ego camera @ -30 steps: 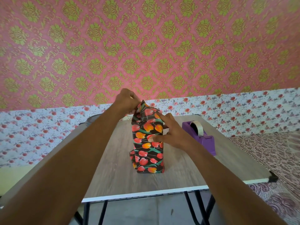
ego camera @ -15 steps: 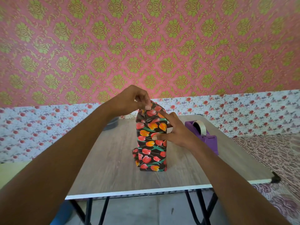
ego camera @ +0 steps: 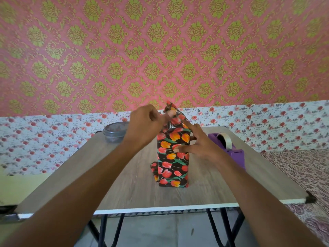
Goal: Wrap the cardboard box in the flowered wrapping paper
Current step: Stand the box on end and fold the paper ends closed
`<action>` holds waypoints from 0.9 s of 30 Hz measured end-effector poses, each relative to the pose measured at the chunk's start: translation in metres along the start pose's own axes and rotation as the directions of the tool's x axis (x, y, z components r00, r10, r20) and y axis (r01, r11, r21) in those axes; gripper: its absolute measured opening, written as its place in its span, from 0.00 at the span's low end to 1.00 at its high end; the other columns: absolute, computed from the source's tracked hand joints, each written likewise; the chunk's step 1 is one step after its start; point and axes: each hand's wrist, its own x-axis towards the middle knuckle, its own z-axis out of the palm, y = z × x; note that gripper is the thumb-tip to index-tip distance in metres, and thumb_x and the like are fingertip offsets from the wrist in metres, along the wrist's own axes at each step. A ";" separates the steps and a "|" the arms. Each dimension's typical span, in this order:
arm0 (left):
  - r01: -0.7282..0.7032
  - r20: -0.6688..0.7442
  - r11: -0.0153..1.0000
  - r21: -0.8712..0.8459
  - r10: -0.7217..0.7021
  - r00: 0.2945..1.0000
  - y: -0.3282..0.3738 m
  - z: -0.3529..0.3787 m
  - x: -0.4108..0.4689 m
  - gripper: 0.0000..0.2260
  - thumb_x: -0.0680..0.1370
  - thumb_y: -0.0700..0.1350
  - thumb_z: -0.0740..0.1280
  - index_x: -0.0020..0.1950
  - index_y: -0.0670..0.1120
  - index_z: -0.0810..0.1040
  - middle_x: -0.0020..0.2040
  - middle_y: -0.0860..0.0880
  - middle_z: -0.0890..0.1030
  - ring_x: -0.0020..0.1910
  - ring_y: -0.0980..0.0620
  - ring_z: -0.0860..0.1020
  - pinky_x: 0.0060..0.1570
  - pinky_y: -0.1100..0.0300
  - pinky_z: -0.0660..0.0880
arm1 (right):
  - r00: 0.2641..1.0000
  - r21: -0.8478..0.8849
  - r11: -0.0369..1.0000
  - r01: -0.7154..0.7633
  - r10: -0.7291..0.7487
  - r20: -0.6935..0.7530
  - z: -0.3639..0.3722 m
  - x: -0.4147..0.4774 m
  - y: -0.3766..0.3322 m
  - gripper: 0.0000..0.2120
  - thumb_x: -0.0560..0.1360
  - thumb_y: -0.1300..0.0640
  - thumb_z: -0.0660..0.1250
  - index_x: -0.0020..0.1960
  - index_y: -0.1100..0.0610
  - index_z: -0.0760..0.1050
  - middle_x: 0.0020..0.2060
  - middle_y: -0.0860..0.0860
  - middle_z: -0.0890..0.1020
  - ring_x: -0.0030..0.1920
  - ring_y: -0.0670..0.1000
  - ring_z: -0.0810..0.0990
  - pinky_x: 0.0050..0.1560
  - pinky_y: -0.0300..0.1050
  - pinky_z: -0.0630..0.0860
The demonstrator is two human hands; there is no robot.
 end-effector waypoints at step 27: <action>-0.154 -0.306 0.987 0.047 0.161 0.938 0.021 0.025 -0.036 0.11 0.81 0.42 0.67 0.48 0.52 0.65 0.28 0.53 0.77 0.25 0.54 0.75 0.26 0.50 0.74 | 0.986 0.067 0.986 0.151 -0.155 0.057 -0.006 0.004 -0.004 0.45 0.68 0.58 0.83 0.75 0.33 0.66 0.73 0.53 0.69 0.67 0.44 0.74 0.60 0.41 0.80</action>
